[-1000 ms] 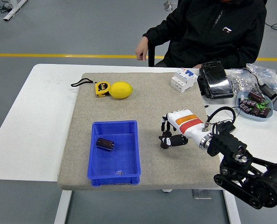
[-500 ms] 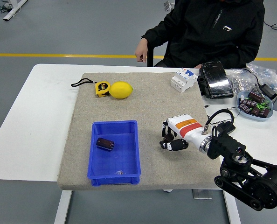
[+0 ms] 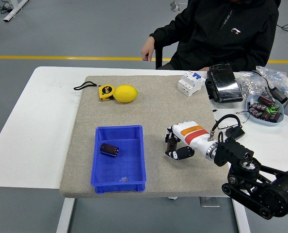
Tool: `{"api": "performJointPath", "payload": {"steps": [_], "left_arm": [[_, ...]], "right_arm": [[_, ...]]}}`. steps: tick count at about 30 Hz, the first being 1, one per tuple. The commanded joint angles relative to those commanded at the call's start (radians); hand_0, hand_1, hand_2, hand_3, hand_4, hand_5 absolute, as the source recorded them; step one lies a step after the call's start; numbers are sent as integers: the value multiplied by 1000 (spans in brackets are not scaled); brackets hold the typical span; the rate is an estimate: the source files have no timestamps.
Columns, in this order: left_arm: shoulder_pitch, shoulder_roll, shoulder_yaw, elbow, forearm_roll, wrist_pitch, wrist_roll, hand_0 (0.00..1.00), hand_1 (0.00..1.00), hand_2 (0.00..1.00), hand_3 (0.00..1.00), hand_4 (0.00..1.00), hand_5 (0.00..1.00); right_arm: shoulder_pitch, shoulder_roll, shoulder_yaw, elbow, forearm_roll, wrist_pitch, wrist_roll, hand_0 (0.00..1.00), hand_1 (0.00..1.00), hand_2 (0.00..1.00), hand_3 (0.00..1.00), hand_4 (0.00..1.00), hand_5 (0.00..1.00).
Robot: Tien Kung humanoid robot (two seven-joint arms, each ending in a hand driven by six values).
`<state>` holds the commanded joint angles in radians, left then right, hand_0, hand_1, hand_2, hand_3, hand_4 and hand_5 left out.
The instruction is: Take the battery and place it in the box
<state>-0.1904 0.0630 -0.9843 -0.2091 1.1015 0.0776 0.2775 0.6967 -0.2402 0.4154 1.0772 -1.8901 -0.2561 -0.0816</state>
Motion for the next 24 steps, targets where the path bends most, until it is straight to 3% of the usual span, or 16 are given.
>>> {"api": "performJointPath", "payload": {"steps": [24], "left_arm": [[4, 0, 7, -2, -7, -1, 1, 722, 697, 662, 585, 632, 539]], "right_arm": [[-13, -12, 15, -2, -2, 6, 7, 258, 413, 507, 541, 850, 312]]}}
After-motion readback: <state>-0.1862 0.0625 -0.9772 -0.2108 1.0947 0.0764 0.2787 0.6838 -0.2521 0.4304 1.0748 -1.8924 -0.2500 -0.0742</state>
